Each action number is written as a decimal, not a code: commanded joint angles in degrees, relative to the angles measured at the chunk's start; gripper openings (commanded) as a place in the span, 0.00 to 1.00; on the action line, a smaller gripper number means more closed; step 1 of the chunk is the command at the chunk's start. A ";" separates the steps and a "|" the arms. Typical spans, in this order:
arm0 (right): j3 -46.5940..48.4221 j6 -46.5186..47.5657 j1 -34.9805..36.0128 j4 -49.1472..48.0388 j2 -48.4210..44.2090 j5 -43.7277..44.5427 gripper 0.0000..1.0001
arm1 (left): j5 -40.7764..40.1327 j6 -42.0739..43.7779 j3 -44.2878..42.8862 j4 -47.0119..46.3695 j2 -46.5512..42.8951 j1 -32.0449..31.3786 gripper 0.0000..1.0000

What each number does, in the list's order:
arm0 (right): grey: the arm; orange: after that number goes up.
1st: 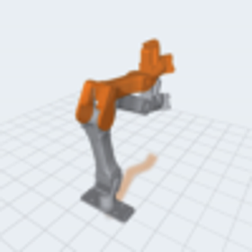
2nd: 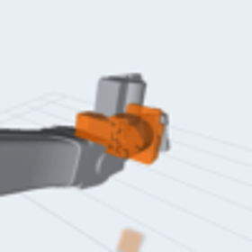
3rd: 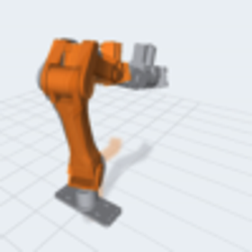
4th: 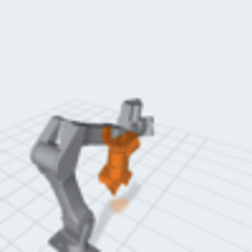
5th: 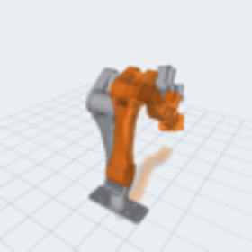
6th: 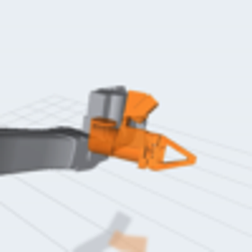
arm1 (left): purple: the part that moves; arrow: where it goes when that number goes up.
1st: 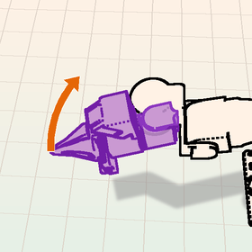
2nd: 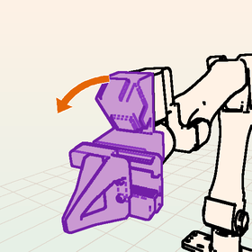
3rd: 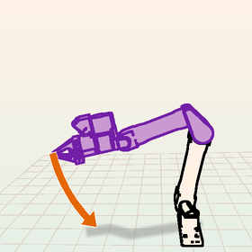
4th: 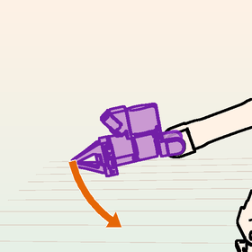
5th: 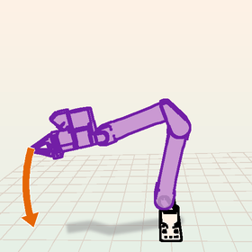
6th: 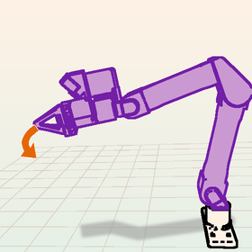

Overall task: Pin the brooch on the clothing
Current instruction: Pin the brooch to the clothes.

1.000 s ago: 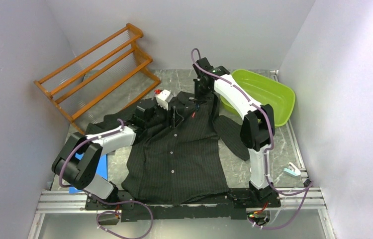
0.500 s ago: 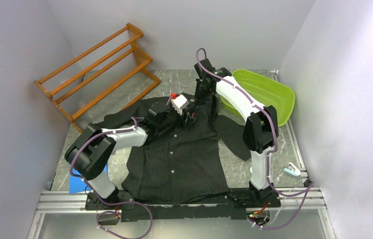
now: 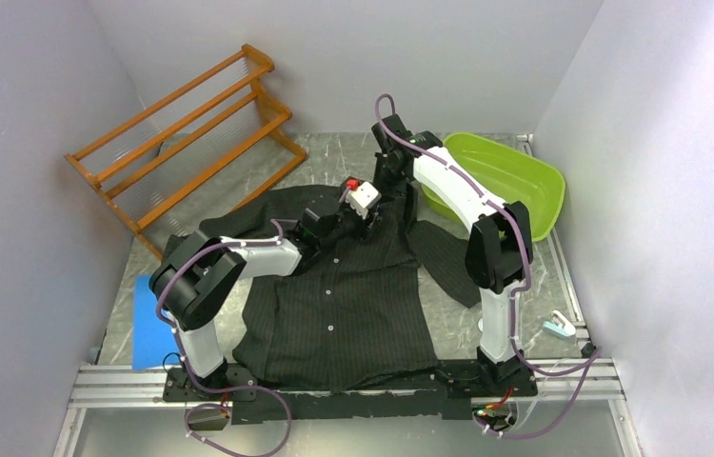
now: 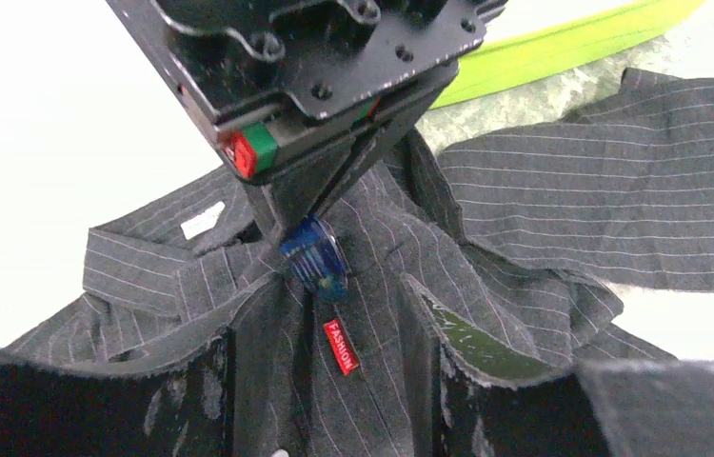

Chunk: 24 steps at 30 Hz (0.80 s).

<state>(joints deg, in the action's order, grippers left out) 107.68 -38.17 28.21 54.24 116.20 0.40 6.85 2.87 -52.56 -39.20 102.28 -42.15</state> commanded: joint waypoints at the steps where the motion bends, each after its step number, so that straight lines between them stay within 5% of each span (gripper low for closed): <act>1: -0.07 -0.62 -0.26 -1.72 -3.82 0.19 0.00 | -3.83 1.78 -2.58 -2.24 0.15 -0.41 0.51; 12: 0.06 0.07 -0.35 -1.95 -3.71 -1.61 0.00 | -6.76 3.63 -4.52 0.65 1.17 -0.56 0.30; 17: -0.11 0.13 -0.35 -2.18 -3.77 -1.97 0.00 | -6.76 4.02 -5.19 2.09 0.95 -0.56 0.03; 24: -0.13 0.84 -0.56 -2.11 -3.55 -2.33 0.05 | -6.76 2.85 -4.02 2.24 -0.77 -0.56 0.02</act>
<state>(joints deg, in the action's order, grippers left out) 107.50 -38.76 27.68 52.36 116.18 -0.38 1.30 6.37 -55.66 -37.15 103.04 -43.00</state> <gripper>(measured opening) 0.037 0.055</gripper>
